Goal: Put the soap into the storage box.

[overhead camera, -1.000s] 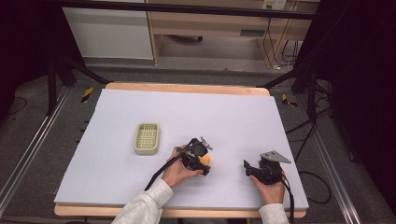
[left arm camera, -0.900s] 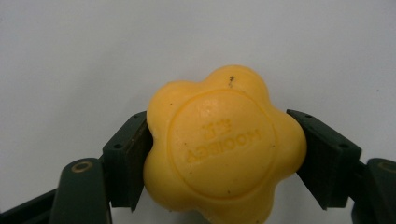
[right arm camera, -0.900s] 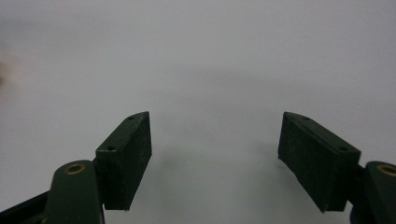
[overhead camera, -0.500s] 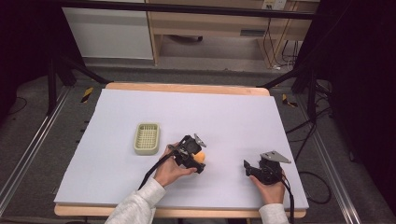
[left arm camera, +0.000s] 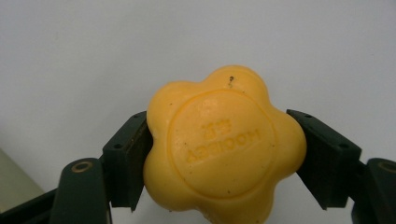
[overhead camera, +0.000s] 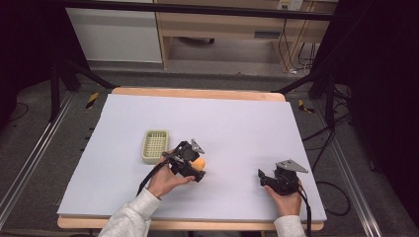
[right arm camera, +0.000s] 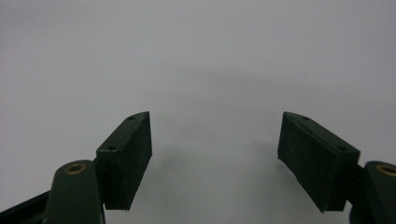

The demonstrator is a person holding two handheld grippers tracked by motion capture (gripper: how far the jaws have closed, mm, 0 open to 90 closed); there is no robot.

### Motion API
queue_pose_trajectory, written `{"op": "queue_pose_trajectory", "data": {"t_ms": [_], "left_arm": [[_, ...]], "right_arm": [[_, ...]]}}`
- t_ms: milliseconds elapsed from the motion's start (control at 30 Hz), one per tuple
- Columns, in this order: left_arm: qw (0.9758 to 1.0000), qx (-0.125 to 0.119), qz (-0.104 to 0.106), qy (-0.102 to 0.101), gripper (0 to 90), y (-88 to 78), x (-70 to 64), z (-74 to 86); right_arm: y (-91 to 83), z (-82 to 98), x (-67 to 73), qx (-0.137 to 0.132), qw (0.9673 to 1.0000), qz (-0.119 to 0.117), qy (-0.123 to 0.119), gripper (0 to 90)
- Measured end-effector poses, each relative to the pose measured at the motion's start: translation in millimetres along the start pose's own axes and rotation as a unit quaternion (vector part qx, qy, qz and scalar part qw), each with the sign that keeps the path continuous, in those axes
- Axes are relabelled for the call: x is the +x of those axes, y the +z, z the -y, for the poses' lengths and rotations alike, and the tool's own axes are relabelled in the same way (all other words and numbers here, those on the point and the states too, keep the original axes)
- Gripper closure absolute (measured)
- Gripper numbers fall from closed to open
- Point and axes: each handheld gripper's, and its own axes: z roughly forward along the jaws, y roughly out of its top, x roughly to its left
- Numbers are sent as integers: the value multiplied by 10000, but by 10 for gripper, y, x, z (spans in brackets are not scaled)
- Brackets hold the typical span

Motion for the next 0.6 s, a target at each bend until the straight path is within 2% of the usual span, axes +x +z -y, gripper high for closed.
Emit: {"op": "queue_pose_trajectory", "data": {"t_ms": [100,333,400,567,600], "left_arm": [[10000,6,-21,-32,263,-26,36,39],[9995,-118,-101,-264,263,-125,198,193],[9994,-134,-180,-263,263,-155,216,204],[9991,-212,-194,-324,263,-210,264,222],[9987,-245,-214,-401,263,-241,304,235]], "right_arm": [[1,1,-1,-7,10000,11,-16,263],[6,-3,-4,32,10000,-6,30,262],[9,-1,-12,32,10000,-6,43,262],[7,-2,-12,32,10000,-12,56,262],[7,-1,-12,21,10000,0,38,262]]}}
